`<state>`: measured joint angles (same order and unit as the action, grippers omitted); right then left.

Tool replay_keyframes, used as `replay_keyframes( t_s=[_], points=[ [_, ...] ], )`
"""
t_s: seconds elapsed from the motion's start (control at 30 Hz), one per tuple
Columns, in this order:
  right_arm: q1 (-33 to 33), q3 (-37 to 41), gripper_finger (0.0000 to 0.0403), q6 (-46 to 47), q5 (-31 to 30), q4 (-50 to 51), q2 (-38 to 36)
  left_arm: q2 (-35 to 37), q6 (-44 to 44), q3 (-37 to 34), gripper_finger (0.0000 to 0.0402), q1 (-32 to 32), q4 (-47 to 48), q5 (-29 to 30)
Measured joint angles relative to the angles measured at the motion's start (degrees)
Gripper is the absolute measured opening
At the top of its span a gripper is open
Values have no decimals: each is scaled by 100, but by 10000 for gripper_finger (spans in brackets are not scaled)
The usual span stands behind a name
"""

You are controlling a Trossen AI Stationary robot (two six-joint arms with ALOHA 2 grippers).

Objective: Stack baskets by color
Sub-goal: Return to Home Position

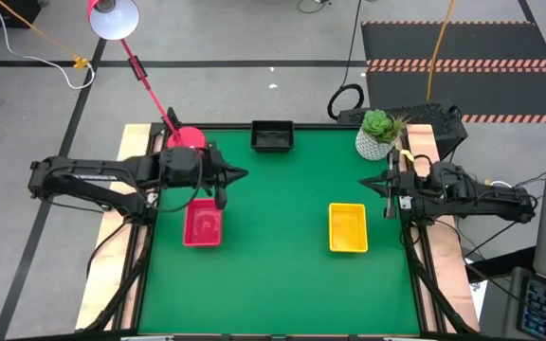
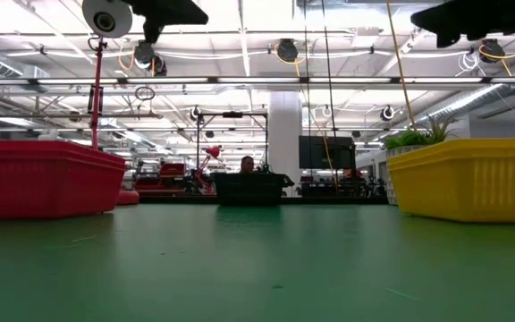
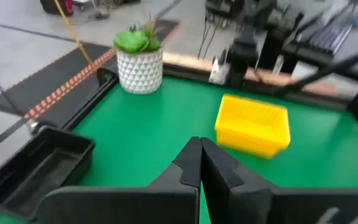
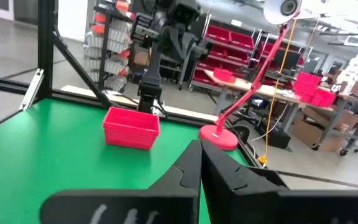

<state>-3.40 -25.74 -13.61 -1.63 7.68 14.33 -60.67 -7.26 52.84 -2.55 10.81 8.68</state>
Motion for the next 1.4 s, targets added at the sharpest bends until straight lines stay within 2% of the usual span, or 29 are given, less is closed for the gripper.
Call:
replay_keyframes(
  t_s=[0.1,0.2,0.37,0.57,0.77,1.03,1.4],
  points=[
    [0,245,0,113,-4,-24,-333,35,-503,-435,4,4,-559,-4],
    [0,557,0,373,2,-168,-640,35,-1079,-584,5,4,-167,11],
    [0,1195,0,503,31,-1086,-984,-22,-1621,-590,5,4,271,38],
    [0,1857,0,503,48,-1804,-1029,-21,-1639,-590,5,-1,368,42],
    [4,2462,0,472,205,-3185,-1030,25,-1472,-586,3,-2,226,51],
    [13,2464,0,350,323,-3018,-1124,88,-1541,-583,3,0,235,73],
    [13,2474,0,303,317,-2019,-1266,91,-1417,-581,4,-2,238,162]
  ],
)
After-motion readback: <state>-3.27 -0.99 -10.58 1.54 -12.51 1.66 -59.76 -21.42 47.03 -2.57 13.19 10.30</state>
